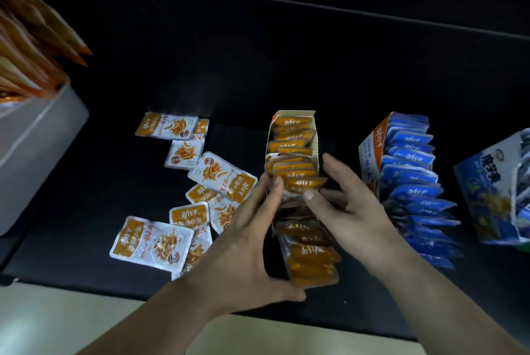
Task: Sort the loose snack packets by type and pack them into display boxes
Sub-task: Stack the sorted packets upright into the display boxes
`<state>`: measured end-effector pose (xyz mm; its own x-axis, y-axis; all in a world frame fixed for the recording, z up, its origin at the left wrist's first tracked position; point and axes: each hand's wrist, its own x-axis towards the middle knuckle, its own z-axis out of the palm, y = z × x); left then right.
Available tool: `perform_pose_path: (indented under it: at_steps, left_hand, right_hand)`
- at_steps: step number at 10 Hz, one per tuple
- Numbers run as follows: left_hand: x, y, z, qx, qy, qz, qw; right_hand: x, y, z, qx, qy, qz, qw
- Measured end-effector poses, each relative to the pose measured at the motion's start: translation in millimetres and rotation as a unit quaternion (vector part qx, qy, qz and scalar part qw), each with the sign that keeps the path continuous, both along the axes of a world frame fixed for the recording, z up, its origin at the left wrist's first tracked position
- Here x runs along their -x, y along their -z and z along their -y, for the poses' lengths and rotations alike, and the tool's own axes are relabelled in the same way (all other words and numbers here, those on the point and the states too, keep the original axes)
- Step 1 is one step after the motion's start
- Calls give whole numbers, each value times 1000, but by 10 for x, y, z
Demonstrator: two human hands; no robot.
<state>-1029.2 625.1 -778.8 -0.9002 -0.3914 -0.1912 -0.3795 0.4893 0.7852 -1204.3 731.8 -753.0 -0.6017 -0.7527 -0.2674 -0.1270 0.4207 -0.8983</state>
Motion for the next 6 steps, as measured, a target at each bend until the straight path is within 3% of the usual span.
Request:
perform_pose_path:
  at_steps: [1, 2, 3, 5, 6]
  left_hand:
    - [73, 109, 47, -54, -91, -96, 990]
    - [188, 202, 145, -86, -186, -113, 972]
    - [287, 203, 146, -85, -174, -124, 973]
    - [303, 335, 133, -82, -185, -133, 970]
    - [334, 309, 114, -69, -160, -125, 977]
  right_hand:
    - [40, 15, -19, 50, 62, 79, 994]
    - [84, 59, -152, 53, 30, 118, 991]
    - [52, 133, -184, -4, -15, 82, 997]
    - [39, 185, -11, -48, 13, -15, 999]
    - [36, 143, 29, -78, -64, -5, 995]
